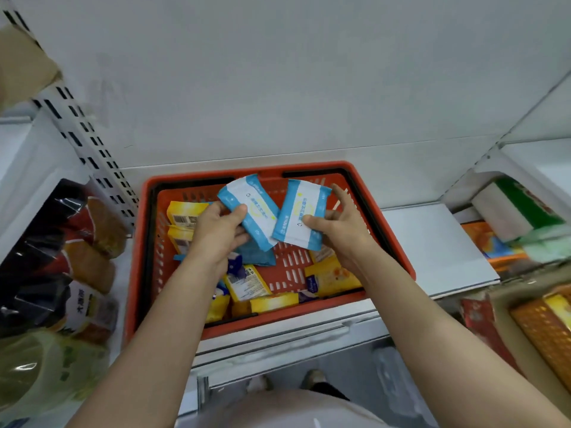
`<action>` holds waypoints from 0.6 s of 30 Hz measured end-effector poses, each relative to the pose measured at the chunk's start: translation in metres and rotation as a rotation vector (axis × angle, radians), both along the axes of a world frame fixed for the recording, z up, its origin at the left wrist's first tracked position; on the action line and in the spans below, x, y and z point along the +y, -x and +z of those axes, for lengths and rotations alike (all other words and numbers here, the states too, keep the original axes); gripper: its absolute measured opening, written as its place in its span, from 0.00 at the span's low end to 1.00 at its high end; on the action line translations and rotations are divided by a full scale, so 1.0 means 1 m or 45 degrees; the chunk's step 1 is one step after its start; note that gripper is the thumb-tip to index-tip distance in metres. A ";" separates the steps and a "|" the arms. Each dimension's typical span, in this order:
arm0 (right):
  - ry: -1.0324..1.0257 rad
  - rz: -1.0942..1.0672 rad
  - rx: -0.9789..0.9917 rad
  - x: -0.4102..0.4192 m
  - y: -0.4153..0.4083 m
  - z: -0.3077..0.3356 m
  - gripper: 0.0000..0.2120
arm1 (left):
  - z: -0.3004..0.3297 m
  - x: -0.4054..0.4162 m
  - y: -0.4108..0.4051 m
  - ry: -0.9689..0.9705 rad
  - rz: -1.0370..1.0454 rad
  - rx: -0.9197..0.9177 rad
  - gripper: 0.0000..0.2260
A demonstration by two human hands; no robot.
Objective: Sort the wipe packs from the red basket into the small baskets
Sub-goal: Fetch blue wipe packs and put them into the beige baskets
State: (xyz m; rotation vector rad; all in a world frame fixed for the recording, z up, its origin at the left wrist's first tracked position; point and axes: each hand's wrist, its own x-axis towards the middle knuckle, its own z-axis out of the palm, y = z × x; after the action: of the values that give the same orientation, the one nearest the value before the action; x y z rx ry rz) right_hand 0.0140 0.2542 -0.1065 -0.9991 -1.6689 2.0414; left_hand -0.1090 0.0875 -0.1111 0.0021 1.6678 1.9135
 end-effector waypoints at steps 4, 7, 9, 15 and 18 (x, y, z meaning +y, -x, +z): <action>-0.027 -0.102 0.094 0.002 -0.031 0.010 0.35 | 0.010 0.009 -0.019 -0.067 -0.040 0.066 0.18; 0.013 -0.240 0.168 0.008 -0.063 0.022 0.29 | 0.019 0.020 -0.042 -0.136 -0.088 0.130 0.20; 0.060 -0.343 0.220 0.015 -0.091 0.029 0.26 | 0.025 0.031 -0.062 -0.164 -0.108 0.169 0.17; 0.043 -0.599 0.321 0.044 -0.215 0.038 0.22 | 0.033 0.076 -0.164 -0.212 -0.217 0.234 0.14; 0.003 -0.643 0.335 0.054 -0.303 0.034 0.26 | 0.029 0.101 -0.239 -0.251 -0.277 0.255 0.14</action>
State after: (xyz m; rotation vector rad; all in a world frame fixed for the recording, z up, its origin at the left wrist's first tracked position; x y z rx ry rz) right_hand 0.3172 0.3087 -0.0725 -0.9798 -1.1398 1.7448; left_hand 0.1295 0.1889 -0.0820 0.4480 1.5245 1.9506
